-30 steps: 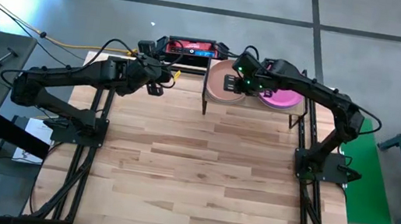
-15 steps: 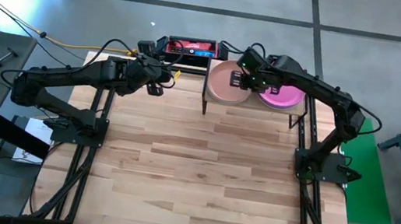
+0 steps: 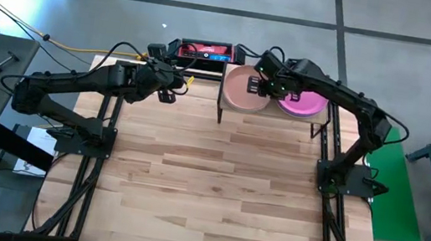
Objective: Place and stack plates onto a shelf
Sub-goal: Stack the brown plate on top of the white plate on the shelf, then return to Home Position
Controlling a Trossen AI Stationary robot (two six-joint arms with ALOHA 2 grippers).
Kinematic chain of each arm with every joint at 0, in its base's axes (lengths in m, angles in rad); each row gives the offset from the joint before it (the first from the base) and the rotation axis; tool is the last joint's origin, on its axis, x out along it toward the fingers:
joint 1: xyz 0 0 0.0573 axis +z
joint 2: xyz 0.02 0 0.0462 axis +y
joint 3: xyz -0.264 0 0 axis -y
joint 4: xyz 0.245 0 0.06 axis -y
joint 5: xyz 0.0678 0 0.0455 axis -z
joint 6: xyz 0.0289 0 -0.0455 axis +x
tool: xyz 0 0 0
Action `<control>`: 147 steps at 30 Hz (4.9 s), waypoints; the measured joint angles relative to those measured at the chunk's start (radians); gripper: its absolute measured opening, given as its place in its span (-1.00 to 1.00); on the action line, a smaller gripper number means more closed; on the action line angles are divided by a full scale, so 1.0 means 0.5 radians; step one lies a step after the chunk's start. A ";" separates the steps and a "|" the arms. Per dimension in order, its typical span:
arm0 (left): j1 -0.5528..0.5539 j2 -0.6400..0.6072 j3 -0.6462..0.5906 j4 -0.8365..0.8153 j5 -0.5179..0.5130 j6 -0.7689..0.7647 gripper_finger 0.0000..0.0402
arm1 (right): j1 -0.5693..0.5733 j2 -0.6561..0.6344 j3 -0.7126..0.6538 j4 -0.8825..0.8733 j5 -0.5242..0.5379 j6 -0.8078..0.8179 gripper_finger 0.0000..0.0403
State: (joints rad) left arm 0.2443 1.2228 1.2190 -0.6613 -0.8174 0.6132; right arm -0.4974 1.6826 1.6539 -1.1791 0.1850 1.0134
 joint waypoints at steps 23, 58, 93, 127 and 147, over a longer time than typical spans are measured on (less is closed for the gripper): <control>0.001 0.000 0.000 -0.002 0.002 -0.022 -0.42 | 0.054 -0.065 0.000 0.159 -0.018 -0.111 -0.41; 0.314 -1.277 -0.237 -0.117 0.989 -1.290 -0.42 | 0.121 -1.064 -0.389 0.578 -0.291 -1.655 -0.41; 0.312 -2.232 -2.237 1.158 1.372 -1.695 -0.42 | 0.084 -2.437 -2.803 2.435 -1.003 -1.714 -0.41; 0.312 -2.171 -2.374 1.270 1.405 -1.427 -0.42 | 0.084 -2.437 -3.241 2.645 -1.067 -1.712 -0.41; 0.312 -2.171 -2.374 1.272 1.404 -1.428 -0.42 | 0.084 -2.436 -3.241 2.636 -0.923 -1.571 -0.41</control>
State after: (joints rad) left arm 0.4004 0.1375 0.0322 -0.0254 -0.1152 -0.1008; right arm -0.4553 0.4644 0.0334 0.1387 -0.2764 0.2279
